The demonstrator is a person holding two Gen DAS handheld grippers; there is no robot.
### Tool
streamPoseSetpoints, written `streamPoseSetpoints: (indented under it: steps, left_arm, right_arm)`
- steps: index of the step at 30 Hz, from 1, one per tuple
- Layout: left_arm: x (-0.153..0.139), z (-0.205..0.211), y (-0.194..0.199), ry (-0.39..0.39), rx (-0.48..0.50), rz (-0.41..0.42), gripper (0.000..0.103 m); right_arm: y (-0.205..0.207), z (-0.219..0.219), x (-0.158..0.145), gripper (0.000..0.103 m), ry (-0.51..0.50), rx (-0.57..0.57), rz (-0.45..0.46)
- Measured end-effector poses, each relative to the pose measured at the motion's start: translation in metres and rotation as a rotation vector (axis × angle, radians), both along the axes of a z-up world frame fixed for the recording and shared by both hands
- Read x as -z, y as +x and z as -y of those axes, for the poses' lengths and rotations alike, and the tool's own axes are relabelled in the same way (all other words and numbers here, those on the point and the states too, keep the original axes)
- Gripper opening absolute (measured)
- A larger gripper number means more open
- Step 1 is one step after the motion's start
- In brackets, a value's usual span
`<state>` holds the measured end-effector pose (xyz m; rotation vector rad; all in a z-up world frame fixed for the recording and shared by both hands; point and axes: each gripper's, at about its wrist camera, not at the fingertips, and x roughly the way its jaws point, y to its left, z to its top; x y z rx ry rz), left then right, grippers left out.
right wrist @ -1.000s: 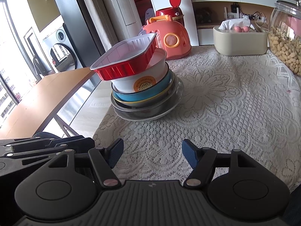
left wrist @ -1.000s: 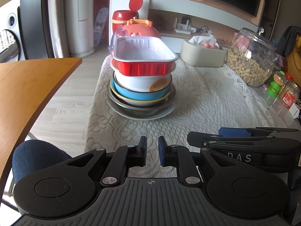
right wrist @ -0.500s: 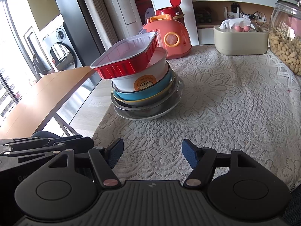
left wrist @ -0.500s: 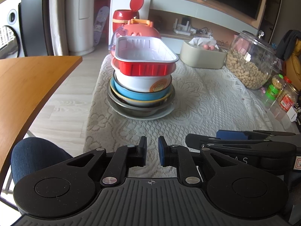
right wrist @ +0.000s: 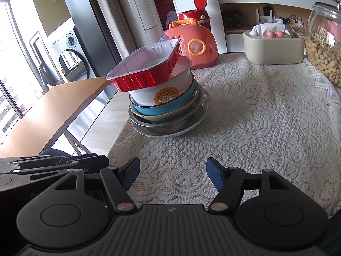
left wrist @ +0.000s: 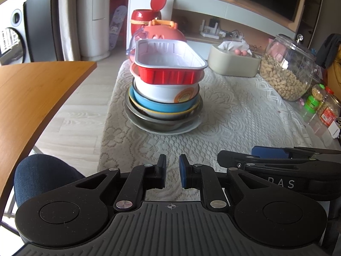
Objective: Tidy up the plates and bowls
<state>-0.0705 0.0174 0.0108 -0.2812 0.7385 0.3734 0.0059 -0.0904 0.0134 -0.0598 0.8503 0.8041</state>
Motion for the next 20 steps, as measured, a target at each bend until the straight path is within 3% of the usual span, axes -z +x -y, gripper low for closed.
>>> streamPoseSetpoints:
  steps: [14, 20]
  left_arm:
    - [0.005, -0.005, 0.007, 0.009, -0.024, -0.029, 0.017]
    - [0.008, -0.008, 0.019, 0.068, -0.069, -0.062, 0.017]
  right_arm:
    - [0.005, -0.003, 0.004, 0.069, 0.0, -0.011, -0.017]
    - [0.016, -0.004, 0.008, 0.069, 0.003, -0.019, -0.032]
